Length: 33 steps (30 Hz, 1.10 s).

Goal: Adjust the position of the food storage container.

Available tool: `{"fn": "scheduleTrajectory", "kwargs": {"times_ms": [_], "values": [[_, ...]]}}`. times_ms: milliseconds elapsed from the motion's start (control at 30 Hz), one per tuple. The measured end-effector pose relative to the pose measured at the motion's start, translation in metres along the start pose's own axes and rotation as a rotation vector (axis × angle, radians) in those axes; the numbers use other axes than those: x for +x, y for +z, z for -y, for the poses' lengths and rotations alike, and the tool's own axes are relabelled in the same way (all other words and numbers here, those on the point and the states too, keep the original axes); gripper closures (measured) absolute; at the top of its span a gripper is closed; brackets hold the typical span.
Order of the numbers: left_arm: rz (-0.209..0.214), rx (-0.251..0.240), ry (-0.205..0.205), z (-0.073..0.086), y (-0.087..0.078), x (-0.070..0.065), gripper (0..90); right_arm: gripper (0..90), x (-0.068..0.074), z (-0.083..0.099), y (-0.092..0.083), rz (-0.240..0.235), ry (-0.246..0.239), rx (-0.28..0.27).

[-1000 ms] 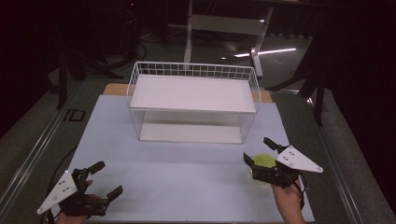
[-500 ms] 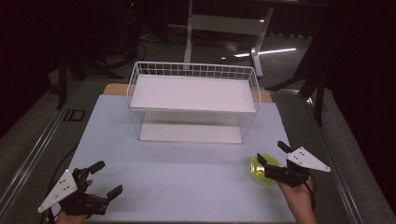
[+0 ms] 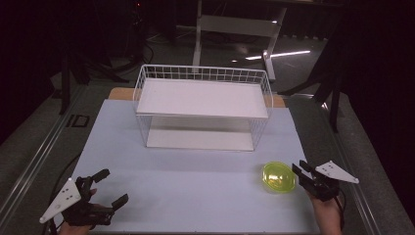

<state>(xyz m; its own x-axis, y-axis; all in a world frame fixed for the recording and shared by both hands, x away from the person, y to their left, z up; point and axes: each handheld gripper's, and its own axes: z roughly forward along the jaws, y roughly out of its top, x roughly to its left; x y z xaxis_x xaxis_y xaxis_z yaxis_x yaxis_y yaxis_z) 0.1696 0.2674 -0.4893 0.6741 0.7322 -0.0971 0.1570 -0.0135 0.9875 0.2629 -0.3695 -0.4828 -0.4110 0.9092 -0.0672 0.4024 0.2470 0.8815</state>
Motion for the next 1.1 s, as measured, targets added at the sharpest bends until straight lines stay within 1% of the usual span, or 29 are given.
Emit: {"fn": "scheduleTrajectory", "kwargs": {"times_ms": [33,67,133,167,200,233,267,300,333,467,533,600,633,667,700,767,800,833,867,900,933,1000,1033,1100], "values": [[-0.001,0.003,0.001,0.0,0.0,0.0,0.5,81.4,-0.003,0.005,0.0,0.041,-0.019,0.045],[0.001,0.004,0.004,0.0,0.001,0.0,0.5,81.4,-0.003,0.005,0.0,0.041,-0.019,0.045],[0.003,0.004,0.006,0.0,0.001,-0.001,0.5,89.0,-0.005,0.011,-0.002,0.037,0.006,0.063],[0.002,0.005,0.005,0.0,0.001,-0.001,0.6,89.9,-0.006,0.019,-0.001,0.046,0.032,0.107],[0.001,0.002,0.005,0.0,0.001,-0.001,0.6,89.9,-0.006,0.019,-0.001,0.046,0.032,0.107],[-0.002,0.004,0.008,0.0,0.0,-0.001,0.5,90.0,-0.005,0.023,-0.001,0.053,0.048,0.134],[-0.003,0.006,0.01,0.0,0.0,-0.001,0.5,90.0,-0.004,0.028,0.0,0.043,0.065,0.145],[-0.006,0.002,0.009,0.0,0.0,-0.001,0.6,90.0,0.0,0.036,0.002,0.026,0.066,0.168],[-0.006,0.002,0.009,0.0,0.0,-0.001,0.6,90.0,0.0,0.036,0.002,0.026,0.066,0.168],[-0.006,0.001,0.005,0.0,0.0,-0.001,0.6,90.0,0.008,0.044,0.009,-0.019,0.069,0.191],[-0.005,0.006,0.009,0.001,0.001,-0.001,0.6,90.0,0.012,0.044,0.015,-0.04,0.058,0.203],[-0.007,0.009,0.012,0.001,0.001,-0.002,0.6,90.0,0.014,0.042,0.019,-0.063,0.065,0.205],[-0.007,0.011,0.013,0.001,0.001,-0.002,0.6,90.0,0.014,0.042,0.019,-0.063,0.065,0.205],[-0.007,0.012,0.011,0.001,0.0,-0.002,0.6,90.0,0.017,0.04,0.023,-0.072,0.053,0.213],[-0.008,0.011,0.011,0.001,0.0,-0.002,0.6,90.0,0.019,0.039,0.025,-0.087,0.054,0.215],[-0.012,0.009,0.009,0.001,0.0,-0.001,0.6,90.0,0.021,0.037,0.027,-0.096,0.047,0.215],[-0.013,0.007,0.006,0.001,-0.001,-0.001,0.5,90.0,0.023,0.036,0.03,-0.108,0.047,0.217],[-0.014,0.007,0.005,0.001,-0.001,-0.001,0.5,90.0,0.028,0.032,0.035,-0.124,0.033,0.224],[-0.014,0.006,0.004,0.001,-0.001,-0.001,0.5,90.0,0.028,0.032,0.035,-0.124,0.033,0.224],[-0.014,0.006,0.006,0.001,-0.001,-0.001,0.6,90.0,0.034,0.027,0.039,-0.147,0.019,0.232],[-0.014,0.006,0.007,0.001,-0.001,-0.002,0.6,90.0,0.034,0.027,0.039,-0.147,0.019,0.232],[-0.013,0.009,0.014,0.001,-0.001,-0.002,0.6,90.0,0.04,0.023,0.044,-0.162,0.005,0.236],[-0.012,0.009,0.015,0.001,0.0,-0.002,0.6,90.0,0.043,0.021,0.046,-0.167,0.001,0.241],[-0.015,0.013,0.018,0.001,0.0,-0.002,0.6,90.0,0.048,0.019,0.051,-0.188,0.009,0.244]]}}
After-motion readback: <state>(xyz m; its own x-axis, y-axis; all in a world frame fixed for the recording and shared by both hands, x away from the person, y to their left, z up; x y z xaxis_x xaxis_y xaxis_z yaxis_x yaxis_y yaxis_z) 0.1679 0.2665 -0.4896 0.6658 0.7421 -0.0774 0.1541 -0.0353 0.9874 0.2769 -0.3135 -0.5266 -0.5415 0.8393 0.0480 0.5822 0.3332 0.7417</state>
